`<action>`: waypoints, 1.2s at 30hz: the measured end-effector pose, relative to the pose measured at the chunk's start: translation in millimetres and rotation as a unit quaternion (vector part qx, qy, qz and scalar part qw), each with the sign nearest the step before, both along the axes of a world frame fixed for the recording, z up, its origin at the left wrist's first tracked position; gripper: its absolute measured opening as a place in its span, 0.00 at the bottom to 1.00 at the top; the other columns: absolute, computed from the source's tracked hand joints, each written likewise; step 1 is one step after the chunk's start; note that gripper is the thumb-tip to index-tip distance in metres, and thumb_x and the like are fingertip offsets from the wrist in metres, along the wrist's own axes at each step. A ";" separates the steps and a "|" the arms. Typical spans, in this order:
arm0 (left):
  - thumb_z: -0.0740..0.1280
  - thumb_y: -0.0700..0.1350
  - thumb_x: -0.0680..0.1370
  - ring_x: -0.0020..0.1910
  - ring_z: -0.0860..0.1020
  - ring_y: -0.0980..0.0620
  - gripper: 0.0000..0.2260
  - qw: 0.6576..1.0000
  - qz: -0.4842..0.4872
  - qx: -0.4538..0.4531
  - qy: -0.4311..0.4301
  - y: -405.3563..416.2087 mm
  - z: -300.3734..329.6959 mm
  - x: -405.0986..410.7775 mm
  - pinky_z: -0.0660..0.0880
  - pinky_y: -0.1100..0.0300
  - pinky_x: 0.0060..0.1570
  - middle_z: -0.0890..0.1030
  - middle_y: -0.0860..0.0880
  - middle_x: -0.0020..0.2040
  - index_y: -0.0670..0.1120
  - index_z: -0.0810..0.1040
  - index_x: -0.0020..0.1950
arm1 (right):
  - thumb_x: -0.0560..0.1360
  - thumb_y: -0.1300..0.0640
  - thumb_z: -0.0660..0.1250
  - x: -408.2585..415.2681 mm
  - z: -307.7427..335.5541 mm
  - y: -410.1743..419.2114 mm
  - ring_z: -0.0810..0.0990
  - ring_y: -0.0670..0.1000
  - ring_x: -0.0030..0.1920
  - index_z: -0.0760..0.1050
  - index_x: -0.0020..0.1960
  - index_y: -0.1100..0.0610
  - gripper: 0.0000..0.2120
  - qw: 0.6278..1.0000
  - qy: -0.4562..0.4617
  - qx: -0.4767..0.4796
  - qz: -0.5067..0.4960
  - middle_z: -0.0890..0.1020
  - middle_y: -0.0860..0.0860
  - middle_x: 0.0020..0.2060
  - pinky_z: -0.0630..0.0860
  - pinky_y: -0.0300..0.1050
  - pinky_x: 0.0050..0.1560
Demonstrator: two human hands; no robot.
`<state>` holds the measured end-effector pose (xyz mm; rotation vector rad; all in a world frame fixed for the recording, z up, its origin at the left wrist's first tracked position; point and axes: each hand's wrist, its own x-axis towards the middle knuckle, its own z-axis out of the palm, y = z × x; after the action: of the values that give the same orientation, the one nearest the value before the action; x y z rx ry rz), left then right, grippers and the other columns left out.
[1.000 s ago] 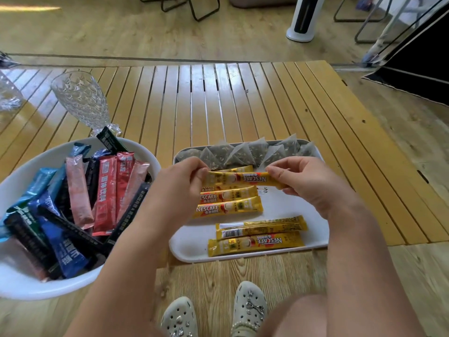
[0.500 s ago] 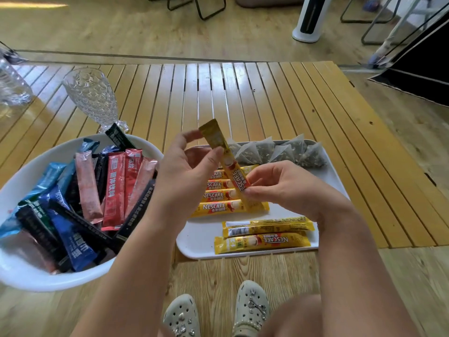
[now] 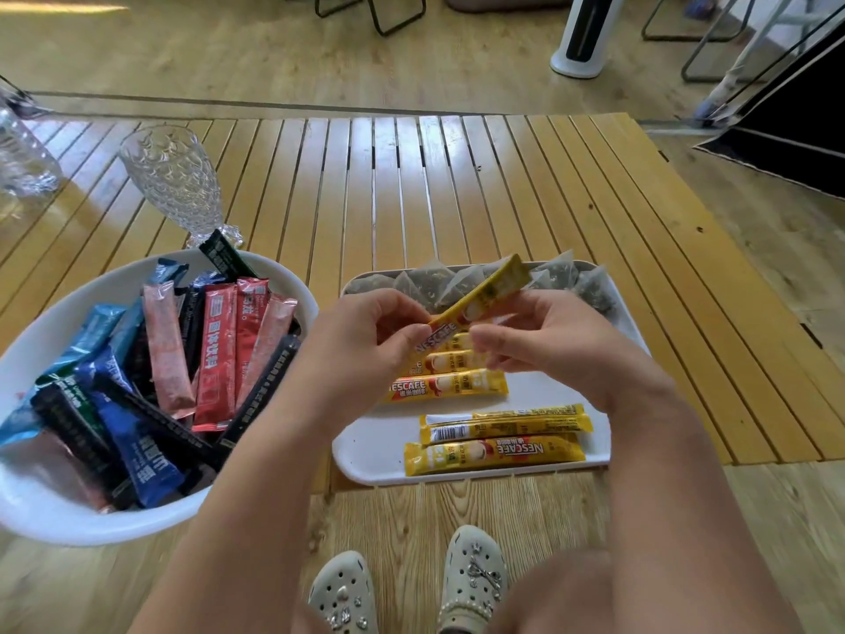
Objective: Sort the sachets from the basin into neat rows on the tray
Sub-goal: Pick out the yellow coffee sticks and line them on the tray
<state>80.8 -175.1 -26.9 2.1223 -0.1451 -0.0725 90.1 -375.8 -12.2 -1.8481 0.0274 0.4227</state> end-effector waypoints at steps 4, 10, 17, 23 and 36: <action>0.70 0.46 0.77 0.37 0.78 0.65 0.04 0.990 -0.051 0.124 0.043 17.8 5.1 0.3 0.71 0.74 0.35 0.81 0.59 0.37 0.55 0.82 0.45 | 0.69 0.50 0.73 0.9 -4.8 -23.4 0.80 0.45 0.34 0.81 0.46 0.53 0.09 0.995 -0.003 -0.046 -0.093 0.84 0.49 0.36 0.75 0.40 0.38; 0.72 0.46 0.74 0.41 0.76 0.61 0.03 0.961 -0.086 0.258 0.045 10.7 -6.0 -2.4 0.72 0.68 0.41 0.79 0.60 0.39 0.55 0.82 0.42 | 0.75 0.52 0.70 2.6 -11.6 -26.3 0.78 0.46 0.37 0.79 0.45 0.52 0.04 0.987 -0.007 -0.077 -0.143 0.83 0.50 0.38 0.72 0.39 0.37; 0.75 0.50 0.71 0.42 0.74 0.60 0.04 0.961 -0.119 0.244 -0.055 -18.9 -5.8 -13.2 0.72 0.64 0.39 0.76 0.59 0.41 0.55 0.81 0.42 | 0.75 0.52 0.70 3.8 -17.5 -26.1 0.78 0.46 0.37 0.78 0.43 0.53 0.05 0.984 0.008 -0.140 -0.111 0.82 0.50 0.37 0.72 0.38 0.37; 0.73 0.59 0.70 0.45 0.75 0.57 0.12 0.936 -0.200 0.291 -0.005 -31.8 -6.9 -18.1 0.77 0.58 0.44 0.79 0.59 0.45 0.56 0.83 0.51 | 0.74 0.49 0.71 2.3 -20.6 -33.1 0.79 0.49 0.38 0.80 0.42 0.55 0.09 0.968 0.069 -0.231 -0.068 0.84 0.52 0.37 0.78 0.49 0.45; 0.68 0.49 0.77 0.43 0.74 0.60 0.05 0.948 -0.186 0.257 -0.023 -23.7 -10.3 -14.4 0.73 0.64 0.46 0.78 0.60 0.43 0.54 0.84 0.49 | 0.81 0.44 0.57 1.2 -12.3 -34.2 0.80 0.51 0.39 0.81 0.45 0.58 0.22 0.978 0.098 -0.159 -0.090 0.84 0.56 0.40 0.77 0.43 0.41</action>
<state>66.4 -198.8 -37.2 2.5897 -0.6106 -0.3138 91.3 -410.0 -24.4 -2.0888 0.4149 0.4935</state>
